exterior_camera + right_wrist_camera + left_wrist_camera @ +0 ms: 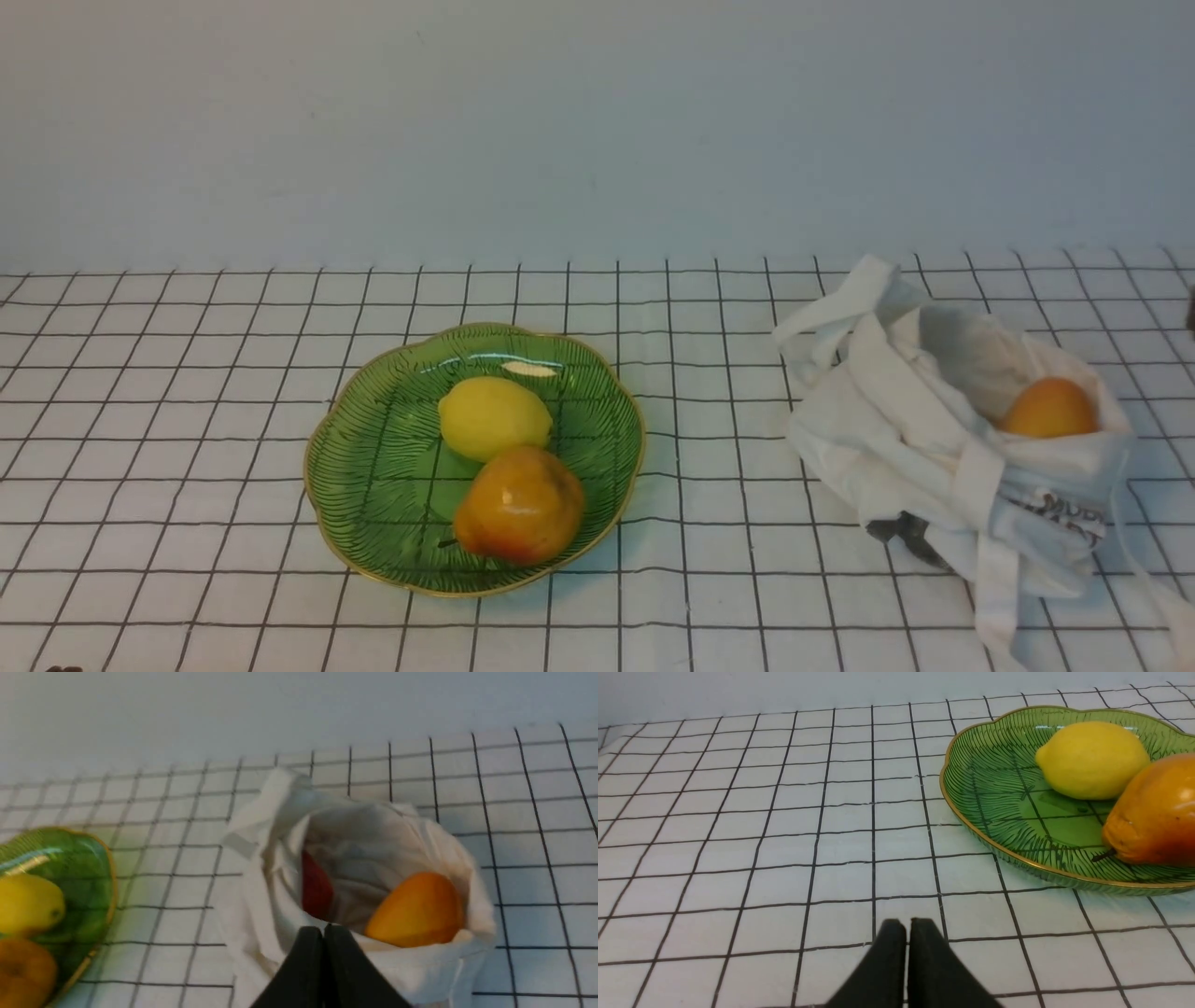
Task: Take the fruit out of the bag on the white checkered tablecloth and place them on the plate.
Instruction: 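Reach into the bag and grasp a fruit with the right gripper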
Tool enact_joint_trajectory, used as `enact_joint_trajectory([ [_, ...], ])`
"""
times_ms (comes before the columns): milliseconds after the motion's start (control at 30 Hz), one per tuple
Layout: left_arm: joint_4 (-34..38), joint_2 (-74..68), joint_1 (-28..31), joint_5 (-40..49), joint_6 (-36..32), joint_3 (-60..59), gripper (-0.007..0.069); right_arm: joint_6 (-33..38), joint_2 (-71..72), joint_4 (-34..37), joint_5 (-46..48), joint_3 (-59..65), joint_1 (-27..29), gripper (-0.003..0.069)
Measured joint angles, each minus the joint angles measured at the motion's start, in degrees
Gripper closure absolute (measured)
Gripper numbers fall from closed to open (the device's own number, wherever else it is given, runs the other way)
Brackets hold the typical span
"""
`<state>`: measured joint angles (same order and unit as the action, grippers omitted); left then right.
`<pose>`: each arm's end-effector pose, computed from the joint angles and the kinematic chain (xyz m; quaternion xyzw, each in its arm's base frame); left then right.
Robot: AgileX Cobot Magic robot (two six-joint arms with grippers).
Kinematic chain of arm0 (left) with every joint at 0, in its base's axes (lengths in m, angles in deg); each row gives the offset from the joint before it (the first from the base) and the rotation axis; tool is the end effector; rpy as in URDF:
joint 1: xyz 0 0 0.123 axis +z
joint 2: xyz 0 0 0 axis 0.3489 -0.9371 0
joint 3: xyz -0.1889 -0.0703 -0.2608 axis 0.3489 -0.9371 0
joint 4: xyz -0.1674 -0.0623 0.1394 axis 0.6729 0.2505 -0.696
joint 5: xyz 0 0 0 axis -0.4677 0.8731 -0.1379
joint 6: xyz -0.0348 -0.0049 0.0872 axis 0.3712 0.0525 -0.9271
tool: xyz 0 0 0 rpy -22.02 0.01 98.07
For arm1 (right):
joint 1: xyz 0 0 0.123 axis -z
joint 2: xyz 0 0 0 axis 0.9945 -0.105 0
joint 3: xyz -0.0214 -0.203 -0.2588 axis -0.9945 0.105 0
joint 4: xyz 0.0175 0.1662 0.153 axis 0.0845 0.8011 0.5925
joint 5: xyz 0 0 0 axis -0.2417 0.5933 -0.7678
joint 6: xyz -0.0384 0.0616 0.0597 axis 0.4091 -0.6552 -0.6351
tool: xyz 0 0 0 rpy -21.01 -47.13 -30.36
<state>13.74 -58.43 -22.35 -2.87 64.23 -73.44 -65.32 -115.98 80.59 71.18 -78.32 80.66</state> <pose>-0.0153 -0.0011 0.1693 0.0310 0.8075 -0.0080 0.5889 0.1510 0.0176 0.3759 0.0038 0.9137 0.0764 0.3991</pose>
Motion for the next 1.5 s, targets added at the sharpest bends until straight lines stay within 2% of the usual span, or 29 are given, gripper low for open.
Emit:
enact_joint_trajectory([
  [300, 0.0, 0.0, 0.0, 0.0, 0.0, 0.0, 0.0632, -3.4, -25.7, -8.8, 6.0, -17.1, 0.5, 0.0617],
  [400, 0.0, 0.0, 0.0, 0.0, 0.0, 0.0, 0.0632, -3.9, -31.2, -9.3, 8.6, -20.8, 1.7, 0.0585],
  [500, 0.0, 0.0, 0.0, 0.0, 0.0, 0.0, 0.0632, -4.9, -37.3, -9.5, 12.8, -24.7, 3.6, 0.0524],
  [567, 0.0, 0.0, 0.0, 0.0, 0.0, 0.0, 0.0632, -5.3, -40.5, -9.6, 15.6, -26.3, 4.7, 0.0446],
  [600, 0.0, 0.0, 0.0, 0.0, 0.0, 0.0, 0.0632, -5.3, -42.0, -9.6, 16.3, -26.6, 5.0, 0.0384],
  [667, 0.0, 0.0, 0.0, 0.0, 0.0, 0.0, 0.0632, -5.3, -42.7, -9.6, 16.4, -26.6, 5.1, 0.0342],
  [800, 0.0, 0.0, 0.0, 0.0, 0.0, 0.0, 0.0632, -5.4, -45.7, -7.0, 15.8, -26.7, 5.1, 0.0163],
  [933, 0.0, 0.0, 0.0, 0.0, 0.0, 0.0, 0.0632, -5.4, -47.8, -4.6, 14.8, -26.7, 5.1, 0.0088],
  [1333, 0.0, 0.0, 0.0, 0.0, 0.0, 0.0, 0.0632, -5.4, -53.3, -2.6, 13.6, -27.0, 5.1, 0.007],
  [1500, 0.0, 0.0, 0.0, 0.0, 0.0, 0.0, 0.0632, -5.3, -54.8, -2.4, 13.5, -27.1, 5.1, 0.012],
])
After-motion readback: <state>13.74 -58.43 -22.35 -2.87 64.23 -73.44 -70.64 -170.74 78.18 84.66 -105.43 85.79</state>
